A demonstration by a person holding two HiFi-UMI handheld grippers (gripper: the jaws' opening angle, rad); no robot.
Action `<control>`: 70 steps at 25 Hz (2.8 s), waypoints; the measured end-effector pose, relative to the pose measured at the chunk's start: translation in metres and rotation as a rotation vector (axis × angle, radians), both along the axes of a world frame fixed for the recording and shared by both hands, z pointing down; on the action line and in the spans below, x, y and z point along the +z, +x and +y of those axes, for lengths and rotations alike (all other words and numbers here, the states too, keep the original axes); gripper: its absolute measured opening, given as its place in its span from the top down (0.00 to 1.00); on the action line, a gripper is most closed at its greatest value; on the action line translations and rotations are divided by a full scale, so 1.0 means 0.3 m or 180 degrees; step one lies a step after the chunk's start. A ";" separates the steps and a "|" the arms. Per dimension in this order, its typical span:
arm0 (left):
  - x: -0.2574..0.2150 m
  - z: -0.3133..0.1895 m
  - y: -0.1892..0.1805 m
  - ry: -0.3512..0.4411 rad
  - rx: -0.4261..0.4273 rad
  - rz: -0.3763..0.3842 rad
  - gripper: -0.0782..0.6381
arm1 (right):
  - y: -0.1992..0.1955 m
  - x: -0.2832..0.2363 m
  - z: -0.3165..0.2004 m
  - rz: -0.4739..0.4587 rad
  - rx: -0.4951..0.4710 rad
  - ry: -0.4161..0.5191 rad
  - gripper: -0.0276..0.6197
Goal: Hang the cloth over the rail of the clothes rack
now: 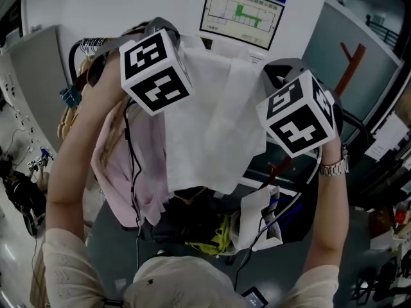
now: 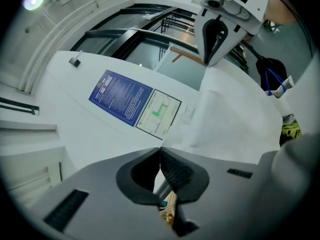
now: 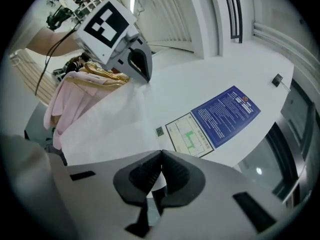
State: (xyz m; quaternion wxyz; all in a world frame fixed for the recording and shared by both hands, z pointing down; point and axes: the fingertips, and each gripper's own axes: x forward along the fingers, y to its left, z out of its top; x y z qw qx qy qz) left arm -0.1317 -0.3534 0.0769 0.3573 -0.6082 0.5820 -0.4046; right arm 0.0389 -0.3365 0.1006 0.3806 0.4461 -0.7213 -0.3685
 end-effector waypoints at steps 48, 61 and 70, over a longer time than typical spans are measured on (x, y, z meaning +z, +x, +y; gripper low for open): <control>-0.004 -0.097 -0.251 -0.0966 0.0833 0.0144 0.66 | 0.009 -0.006 -0.032 0.0013 0.0460 -0.0154 0.93; 0.073 0.013 0.037 -0.0463 0.0936 -0.0632 0.66 | 0.017 -0.021 -0.036 -0.0060 0.0428 -0.0066 0.93; 0.122 -0.026 0.034 -0.0643 0.0811 -0.0645 0.66 | 0.095 0.087 0.072 -0.0068 0.0148 -0.0120 0.93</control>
